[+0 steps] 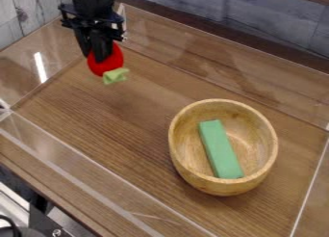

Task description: Move the red fruit to the left

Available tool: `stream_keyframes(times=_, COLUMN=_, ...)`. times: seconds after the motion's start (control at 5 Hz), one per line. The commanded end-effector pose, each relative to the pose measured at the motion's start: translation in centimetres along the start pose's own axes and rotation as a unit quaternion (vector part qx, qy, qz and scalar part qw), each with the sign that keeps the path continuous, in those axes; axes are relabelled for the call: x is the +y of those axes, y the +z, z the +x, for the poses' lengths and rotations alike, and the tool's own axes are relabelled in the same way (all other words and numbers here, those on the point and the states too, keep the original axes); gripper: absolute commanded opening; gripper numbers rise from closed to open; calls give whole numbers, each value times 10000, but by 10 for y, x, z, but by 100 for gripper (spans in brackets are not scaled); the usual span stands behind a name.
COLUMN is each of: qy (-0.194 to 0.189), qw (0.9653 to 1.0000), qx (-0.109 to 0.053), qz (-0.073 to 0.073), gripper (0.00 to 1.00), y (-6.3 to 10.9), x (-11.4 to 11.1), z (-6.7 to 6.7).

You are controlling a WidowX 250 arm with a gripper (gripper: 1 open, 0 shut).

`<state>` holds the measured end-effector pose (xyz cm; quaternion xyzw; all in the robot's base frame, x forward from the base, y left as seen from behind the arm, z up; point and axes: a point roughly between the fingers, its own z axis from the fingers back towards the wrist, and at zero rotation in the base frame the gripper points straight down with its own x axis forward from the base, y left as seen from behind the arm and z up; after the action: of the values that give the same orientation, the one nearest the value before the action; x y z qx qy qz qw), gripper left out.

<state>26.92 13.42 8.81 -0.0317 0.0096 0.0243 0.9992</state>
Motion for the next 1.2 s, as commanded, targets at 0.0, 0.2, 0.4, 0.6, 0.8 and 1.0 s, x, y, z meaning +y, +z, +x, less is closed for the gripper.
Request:
stream_keyframes(times=0.0, qy=14, qw=9996, qx=-226, qz=137, gripper=0, y=4, x=-13, z=6)
stream_keyframes(times=0.2, qy=257, qw=9993, qx=-226, qz=141, gripper=0, y=-1, x=-9, z=6)
stream_keyframes(times=0.4, qy=131, qw=9996, qx=-211, qz=138, gripper=0, y=-10, x=-10, z=3)
stream_keyframes(times=0.6, qy=37, qw=9997, qx=-219, qz=128, gripper=0, y=-16, x=-10, z=1)
stream_keyframes(times=0.8, qy=108, qw=9996, qx=-254, qz=95, gripper=0, y=-16, x=-5, z=11)
stream_keyframes(times=1.0, qy=168, qw=9994, qx=-302, qz=51, gripper=0, y=-13, x=-3, z=19)
